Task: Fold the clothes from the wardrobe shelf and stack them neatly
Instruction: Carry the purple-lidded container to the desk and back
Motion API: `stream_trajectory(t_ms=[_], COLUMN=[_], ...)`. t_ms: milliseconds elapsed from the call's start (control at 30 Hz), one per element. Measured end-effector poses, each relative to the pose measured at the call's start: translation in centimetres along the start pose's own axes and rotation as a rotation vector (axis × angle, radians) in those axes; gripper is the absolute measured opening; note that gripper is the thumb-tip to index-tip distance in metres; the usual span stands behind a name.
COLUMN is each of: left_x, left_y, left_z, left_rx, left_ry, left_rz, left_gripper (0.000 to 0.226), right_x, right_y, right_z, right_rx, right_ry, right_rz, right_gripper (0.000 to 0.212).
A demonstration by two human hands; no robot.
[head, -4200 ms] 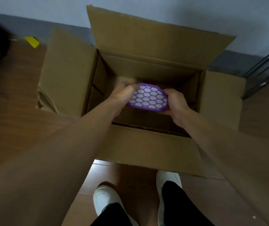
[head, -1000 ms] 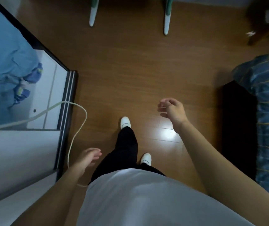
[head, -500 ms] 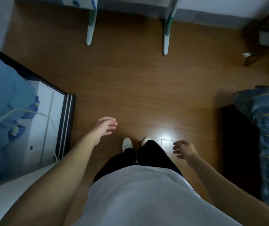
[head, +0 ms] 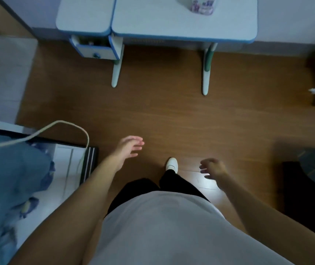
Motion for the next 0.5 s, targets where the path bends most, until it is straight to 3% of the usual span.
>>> stream_trajectory(t_ms=[267,500], left_x=[5.1,5.7], left_y=[-5.0,-13.0], left_z=[-0.5,6.2], left_rx=[0.218,0.251], left_ry=[-0.082,-0.027], left_rz=[0.115,0.123], left_gripper=[0.017,0.019], right_x=[2.6,4.3], right_y=[-2.7,-7.5], right_z=[-24.8,-33.8], right_rx=[0.352,0.365], right_ry=[-0.078,-0.06], right_rz=[-0.016,0.061], right_gripper=[0.016,0.019])
Point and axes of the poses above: each hand's wrist, its own y-axis away from the middle knuckle, its own x-axis out of the back of the hand, z = x × y, the point moved 5 cm from there along -y, towards the middle knuckle, and after that the axes turned 10 degrees about y, right-handed, at the moved point
